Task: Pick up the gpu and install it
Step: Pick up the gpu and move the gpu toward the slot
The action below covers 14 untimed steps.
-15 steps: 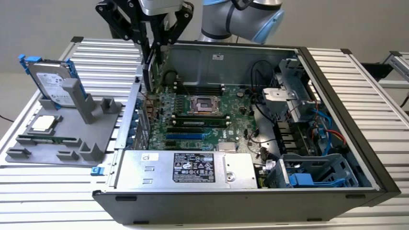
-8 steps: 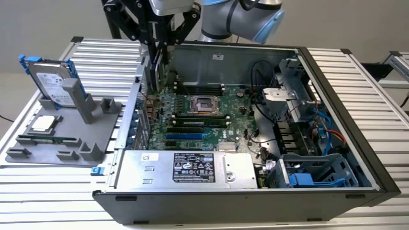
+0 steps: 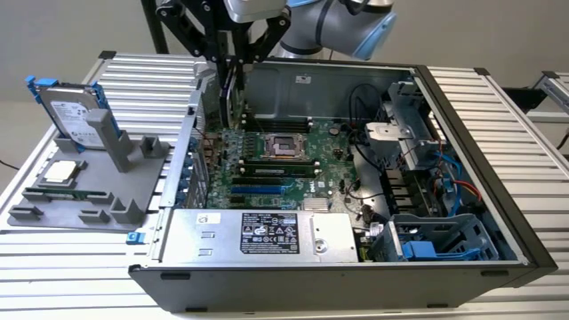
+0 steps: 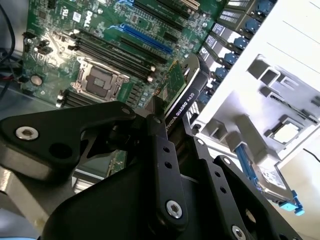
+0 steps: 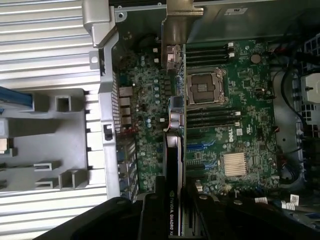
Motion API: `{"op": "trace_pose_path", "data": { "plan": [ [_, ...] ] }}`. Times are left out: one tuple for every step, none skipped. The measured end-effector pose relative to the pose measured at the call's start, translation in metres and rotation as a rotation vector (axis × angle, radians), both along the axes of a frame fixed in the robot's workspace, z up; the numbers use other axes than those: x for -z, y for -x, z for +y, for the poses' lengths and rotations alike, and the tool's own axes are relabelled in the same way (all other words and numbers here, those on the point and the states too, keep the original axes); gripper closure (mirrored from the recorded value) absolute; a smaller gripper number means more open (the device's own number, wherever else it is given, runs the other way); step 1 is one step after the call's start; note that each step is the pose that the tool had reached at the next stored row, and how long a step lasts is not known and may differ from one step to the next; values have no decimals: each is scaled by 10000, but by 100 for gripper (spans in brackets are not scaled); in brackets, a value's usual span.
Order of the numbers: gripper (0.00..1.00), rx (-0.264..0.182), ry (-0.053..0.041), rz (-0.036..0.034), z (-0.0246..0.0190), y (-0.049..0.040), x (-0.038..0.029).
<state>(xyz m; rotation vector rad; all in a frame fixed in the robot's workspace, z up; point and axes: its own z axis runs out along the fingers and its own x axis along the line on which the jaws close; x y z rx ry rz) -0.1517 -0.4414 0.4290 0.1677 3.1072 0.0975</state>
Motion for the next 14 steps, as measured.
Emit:
{"op": "trace_pose_path", "data": {
  "plan": [
    [100,0,0,0,0,-13,0],
    [100,0,-1,0,0,-28,0],
    [100,0,0,1,0,-42,0],
    [100,0,0,0,0,-57,0],
    [100,0,0,0,0,-72,0],
    [100,1,0,0,0,-87,0],
    [100,0,0,0,0,-102,0],
    [100,1,0,0,0,-116,0],
    [100,0,0,0,0,-131,0],
    [100,0,0,0,0,-147,0],
    [100,0,0,0,0,-162,0],
    [100,0,0,0,0,-177,0],
    [100,0,1,1,0,-192,0],
    [100,0,-1,0,0,-207,0]
  ]
}}
